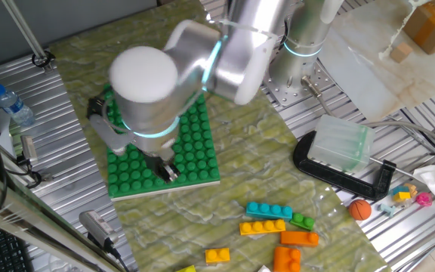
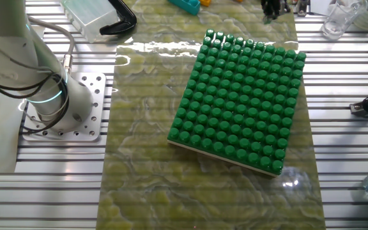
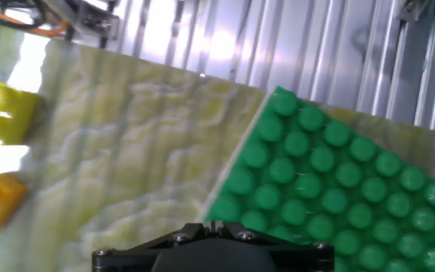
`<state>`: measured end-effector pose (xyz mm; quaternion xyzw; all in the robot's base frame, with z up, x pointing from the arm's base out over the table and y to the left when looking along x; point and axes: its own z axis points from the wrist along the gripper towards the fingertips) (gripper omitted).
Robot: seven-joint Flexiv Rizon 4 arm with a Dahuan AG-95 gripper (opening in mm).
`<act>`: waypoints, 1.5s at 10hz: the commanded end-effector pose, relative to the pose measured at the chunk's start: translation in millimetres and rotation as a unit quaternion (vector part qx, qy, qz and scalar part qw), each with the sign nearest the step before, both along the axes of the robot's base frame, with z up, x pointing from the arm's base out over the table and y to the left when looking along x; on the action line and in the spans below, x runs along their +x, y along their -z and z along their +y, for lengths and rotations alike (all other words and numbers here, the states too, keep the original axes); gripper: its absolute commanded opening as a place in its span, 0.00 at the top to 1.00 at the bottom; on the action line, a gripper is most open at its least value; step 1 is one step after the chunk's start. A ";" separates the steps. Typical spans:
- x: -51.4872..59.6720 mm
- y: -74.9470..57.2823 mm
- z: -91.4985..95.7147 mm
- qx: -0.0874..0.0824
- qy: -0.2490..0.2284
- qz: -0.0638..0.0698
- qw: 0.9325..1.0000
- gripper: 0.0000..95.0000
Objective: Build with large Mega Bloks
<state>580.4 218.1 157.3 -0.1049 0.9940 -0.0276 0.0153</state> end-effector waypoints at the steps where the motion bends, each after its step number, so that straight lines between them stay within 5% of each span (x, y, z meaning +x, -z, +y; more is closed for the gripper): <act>1: 2.5 3.5 22.8 0.000 0.009 -0.009 1.000 1.00; 2: 5.8 3.4 24.7 0.014 0.004 -0.010 1.000 0.80; 7: 34.9 3.5 55.0 0.019 0.016 -0.011 1.000 0.80; 12: 36.3 4.2 56.0 0.020 0.016 -0.014 1.000 0.80; 13: 36.3 4.2 56.0 -0.011 0.008 -0.025 1.000 1.00; 14: 36.3 4.2 56.0 -0.017 0.004 -0.025 1.000 1.00; 15: 36.3 4.2 56.0 -0.004 0.006 -0.020 1.000 1.00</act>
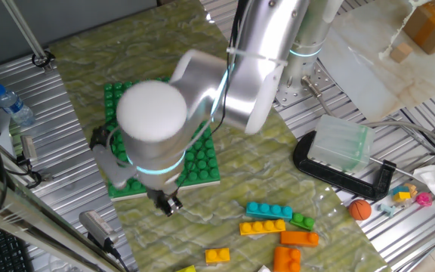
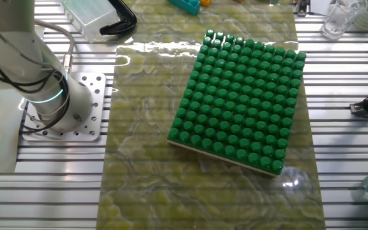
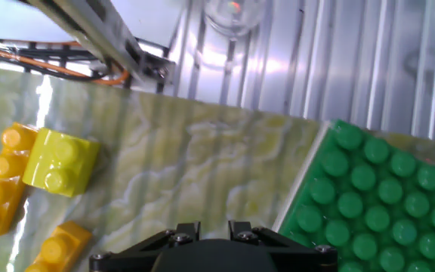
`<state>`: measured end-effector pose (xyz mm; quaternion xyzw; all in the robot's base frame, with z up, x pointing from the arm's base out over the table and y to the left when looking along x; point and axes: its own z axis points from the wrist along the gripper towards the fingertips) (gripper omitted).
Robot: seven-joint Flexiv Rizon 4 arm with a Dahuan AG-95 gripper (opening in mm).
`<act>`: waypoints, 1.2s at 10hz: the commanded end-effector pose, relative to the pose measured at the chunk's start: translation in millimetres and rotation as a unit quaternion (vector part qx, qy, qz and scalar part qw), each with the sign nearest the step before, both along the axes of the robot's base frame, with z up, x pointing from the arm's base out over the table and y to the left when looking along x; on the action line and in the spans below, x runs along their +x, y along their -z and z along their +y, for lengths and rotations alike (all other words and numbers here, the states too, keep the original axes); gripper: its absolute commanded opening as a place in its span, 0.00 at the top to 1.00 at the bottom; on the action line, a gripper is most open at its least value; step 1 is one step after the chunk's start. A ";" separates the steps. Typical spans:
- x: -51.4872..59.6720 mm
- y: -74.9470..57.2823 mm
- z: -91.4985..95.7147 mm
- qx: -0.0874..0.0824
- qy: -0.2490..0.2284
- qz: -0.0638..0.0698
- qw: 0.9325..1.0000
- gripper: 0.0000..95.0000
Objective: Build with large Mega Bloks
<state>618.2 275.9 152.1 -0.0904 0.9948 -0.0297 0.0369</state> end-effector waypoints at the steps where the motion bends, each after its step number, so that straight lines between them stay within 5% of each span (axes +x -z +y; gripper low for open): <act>1: -1.4 -1.0 -1.8 0.007 0.001 0.015 1.000 1.00; 4: -1.4 -1.0 -1.8 0.014 0.010 0.033 0.999 1.00; 8: -1.4 -1.0 -1.8 0.020 0.017 0.082 0.996 1.00; 12: -1.4 -1.0 -1.8 0.027 0.016 0.081 0.996 1.00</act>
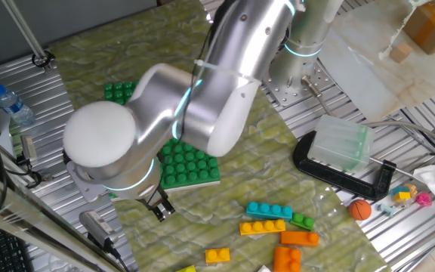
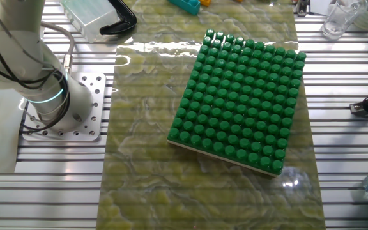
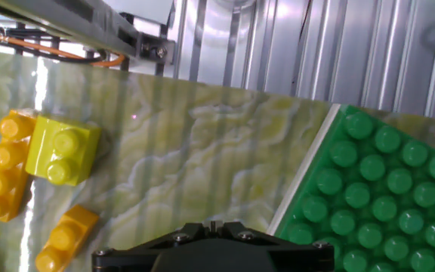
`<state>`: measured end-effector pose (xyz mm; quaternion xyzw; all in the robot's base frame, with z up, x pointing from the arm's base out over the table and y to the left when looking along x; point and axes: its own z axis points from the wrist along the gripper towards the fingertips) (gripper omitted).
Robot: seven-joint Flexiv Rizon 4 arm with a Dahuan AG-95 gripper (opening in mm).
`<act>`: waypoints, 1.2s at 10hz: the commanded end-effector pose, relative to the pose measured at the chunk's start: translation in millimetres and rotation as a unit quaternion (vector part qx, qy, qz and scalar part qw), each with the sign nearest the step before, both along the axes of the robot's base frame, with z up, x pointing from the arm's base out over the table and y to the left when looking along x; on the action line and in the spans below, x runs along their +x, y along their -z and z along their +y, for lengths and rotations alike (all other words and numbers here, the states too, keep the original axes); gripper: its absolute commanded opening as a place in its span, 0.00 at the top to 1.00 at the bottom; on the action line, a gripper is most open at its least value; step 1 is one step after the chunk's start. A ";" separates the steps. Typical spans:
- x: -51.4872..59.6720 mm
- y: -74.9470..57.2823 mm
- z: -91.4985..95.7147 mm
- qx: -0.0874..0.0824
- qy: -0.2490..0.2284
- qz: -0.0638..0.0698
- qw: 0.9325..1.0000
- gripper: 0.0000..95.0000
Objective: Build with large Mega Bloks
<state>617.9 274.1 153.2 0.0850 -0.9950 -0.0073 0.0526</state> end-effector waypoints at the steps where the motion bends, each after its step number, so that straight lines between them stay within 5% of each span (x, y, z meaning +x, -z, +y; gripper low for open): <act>1: -1.1 0.1 -0.1 -0.001 0.016 -0.014 1.000 1.00; 2: -1.1 0.1 -0.1 -0.003 0.021 -0.025 0.999 1.00; 4: -1.1 0.1 -0.1 -0.007 0.022 -0.027 0.999 1.00; 5: -1.1 0.1 -0.1 -0.009 0.020 -0.026 0.999 0.80; 12: -20.6 15.0 17.8 -0.010 -0.005 -0.053 0.999 0.80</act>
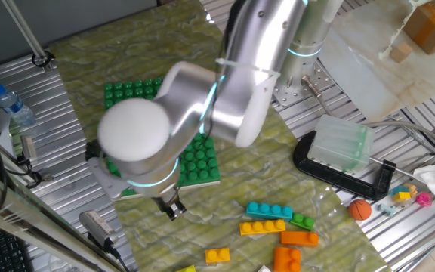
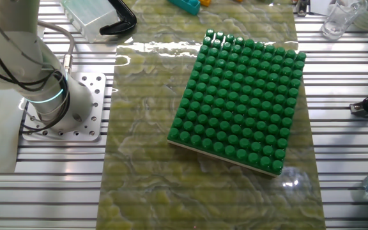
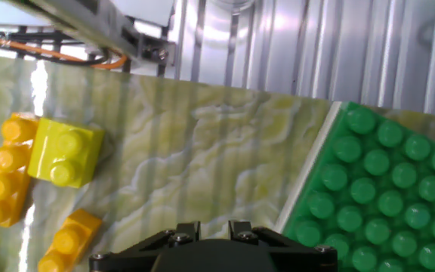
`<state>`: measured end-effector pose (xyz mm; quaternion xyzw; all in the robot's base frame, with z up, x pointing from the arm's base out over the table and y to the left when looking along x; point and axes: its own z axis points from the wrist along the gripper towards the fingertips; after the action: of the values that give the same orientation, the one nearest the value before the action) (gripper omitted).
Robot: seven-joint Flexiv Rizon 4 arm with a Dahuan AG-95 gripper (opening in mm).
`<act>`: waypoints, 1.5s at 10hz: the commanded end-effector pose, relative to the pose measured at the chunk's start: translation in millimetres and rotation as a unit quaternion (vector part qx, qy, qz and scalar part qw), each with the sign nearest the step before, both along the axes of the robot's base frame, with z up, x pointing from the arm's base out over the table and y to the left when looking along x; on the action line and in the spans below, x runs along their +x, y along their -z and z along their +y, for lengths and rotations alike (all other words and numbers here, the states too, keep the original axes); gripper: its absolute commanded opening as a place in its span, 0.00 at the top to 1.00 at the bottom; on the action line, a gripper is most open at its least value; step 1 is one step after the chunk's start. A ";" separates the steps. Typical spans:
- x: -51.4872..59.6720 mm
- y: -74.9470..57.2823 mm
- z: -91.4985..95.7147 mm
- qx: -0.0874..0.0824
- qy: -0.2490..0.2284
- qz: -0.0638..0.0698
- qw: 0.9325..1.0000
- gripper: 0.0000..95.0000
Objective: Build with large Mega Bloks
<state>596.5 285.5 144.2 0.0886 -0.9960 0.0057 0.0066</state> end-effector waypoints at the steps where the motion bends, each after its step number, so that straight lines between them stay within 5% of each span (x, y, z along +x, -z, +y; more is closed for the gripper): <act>1: -1.1 13.6 16.5 -0.001 0.002 -0.012 1.000 0.80; 7: 22.6 24.3 72.6 -0.003 -0.012 -0.007 1.000 0.80; 11: 28.0 19.9 79.3 -0.003 -0.011 -0.007 1.000 0.80; 15: 17.2 12.2 68.4 0.000 -0.014 -0.011 1.000 0.80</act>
<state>611.4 351.6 132.1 0.1022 -0.9947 0.0050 -0.0104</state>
